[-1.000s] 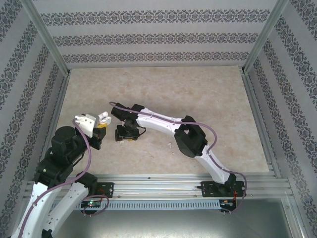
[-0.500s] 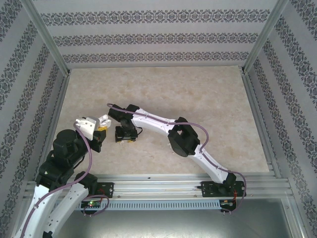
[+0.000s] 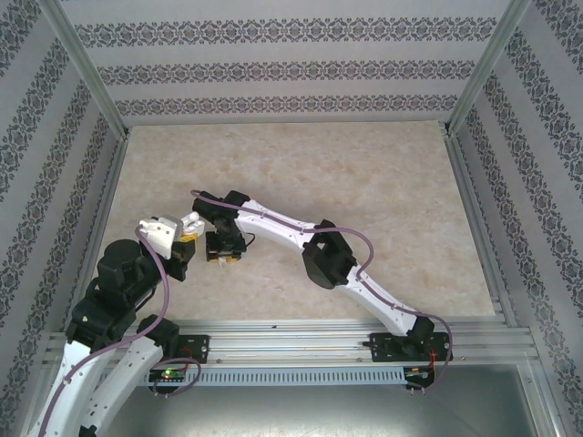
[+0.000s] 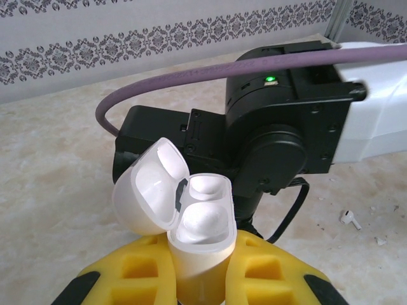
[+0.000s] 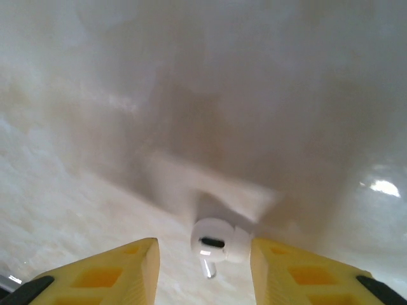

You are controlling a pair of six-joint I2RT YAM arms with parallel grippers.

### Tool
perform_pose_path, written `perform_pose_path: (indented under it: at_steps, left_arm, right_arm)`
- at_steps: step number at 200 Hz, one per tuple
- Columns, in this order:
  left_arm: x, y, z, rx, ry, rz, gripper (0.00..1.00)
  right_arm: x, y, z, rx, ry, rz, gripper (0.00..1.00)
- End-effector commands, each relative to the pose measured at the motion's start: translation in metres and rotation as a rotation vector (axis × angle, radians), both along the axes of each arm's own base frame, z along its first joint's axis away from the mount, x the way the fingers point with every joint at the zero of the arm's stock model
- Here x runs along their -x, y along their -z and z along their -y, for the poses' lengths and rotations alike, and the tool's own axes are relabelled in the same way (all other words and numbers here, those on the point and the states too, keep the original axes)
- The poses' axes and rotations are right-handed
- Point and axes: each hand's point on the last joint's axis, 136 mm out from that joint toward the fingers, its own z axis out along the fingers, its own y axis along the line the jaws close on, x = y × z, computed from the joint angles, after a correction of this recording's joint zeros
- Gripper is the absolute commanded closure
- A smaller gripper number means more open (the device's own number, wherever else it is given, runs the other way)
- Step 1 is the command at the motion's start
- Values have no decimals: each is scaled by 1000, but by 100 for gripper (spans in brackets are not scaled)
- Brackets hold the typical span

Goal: Insert wireless bluetooth earbuds into charging case

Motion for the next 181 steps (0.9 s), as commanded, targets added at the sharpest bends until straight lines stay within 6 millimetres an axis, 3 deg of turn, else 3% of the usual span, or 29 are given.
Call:
perform_pose_path:
  at_steps: [1,30,62,129,181]
  left_arm:
    - [4,0,-4,-12,-10,1,100]
    - [7,2,-6,-14,-13,-2,100]
    - [11,3,-5,-13,-4,-6,100]
    - [6,4,4,23,30,-4,100]
    - [0,8,17,58,77,-17,100]
  right_arm:
    - [16,7,3,40,-26,-54,61]
    - [13,5,9,47,-34,-44,66]
    - [7,5,29,74,-41,-37,70]
    - [-11,2,76,135,-75,-1,71]
    - [-17,16,120,158,-39,-29,71]
